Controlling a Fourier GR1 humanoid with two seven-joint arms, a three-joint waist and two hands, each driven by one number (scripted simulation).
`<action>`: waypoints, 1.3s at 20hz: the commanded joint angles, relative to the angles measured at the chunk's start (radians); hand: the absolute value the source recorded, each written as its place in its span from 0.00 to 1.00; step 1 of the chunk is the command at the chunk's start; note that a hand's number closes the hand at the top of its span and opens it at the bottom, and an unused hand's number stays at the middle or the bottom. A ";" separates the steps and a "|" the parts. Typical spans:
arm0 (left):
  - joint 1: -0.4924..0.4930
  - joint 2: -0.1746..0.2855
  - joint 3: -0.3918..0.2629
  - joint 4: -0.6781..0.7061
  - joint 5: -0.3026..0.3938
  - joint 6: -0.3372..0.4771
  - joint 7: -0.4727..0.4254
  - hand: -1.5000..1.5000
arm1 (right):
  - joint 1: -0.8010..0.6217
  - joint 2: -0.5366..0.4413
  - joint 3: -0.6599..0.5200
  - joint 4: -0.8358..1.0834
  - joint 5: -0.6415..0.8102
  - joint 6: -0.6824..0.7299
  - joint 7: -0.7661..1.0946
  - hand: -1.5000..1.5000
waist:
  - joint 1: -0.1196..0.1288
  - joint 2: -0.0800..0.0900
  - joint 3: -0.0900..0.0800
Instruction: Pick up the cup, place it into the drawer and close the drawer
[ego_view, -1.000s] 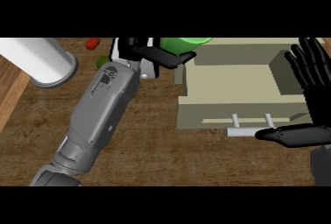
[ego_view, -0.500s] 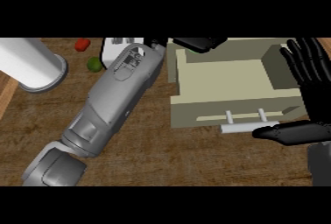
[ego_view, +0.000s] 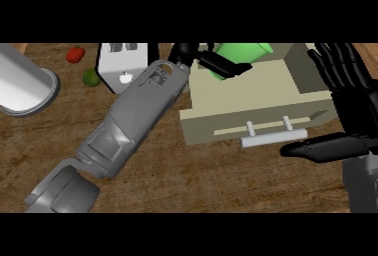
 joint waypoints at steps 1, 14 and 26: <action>0.013 0.000 -0.063 0.039 0.017 -0.029 -0.003 1.00 | -0.054 -0.024 -0.023 0.023 -0.039 0.025 0.012 0.00 | -0.026 0.010 0.000; 0.079 0.000 -0.025 -0.110 0.268 -0.072 -0.172 0.00 | -0.075 0.021 0.168 0.030 -0.204 0.264 0.016 1.00 | -0.056 0.013 -0.002; 0.078 0.000 0.010 -0.055 0.357 0.033 -0.319 0.00 | 0.019 -0.217 0.299 -0.036 0.086 0.411 0.121 0.00 | 0.051 -0.019 -0.002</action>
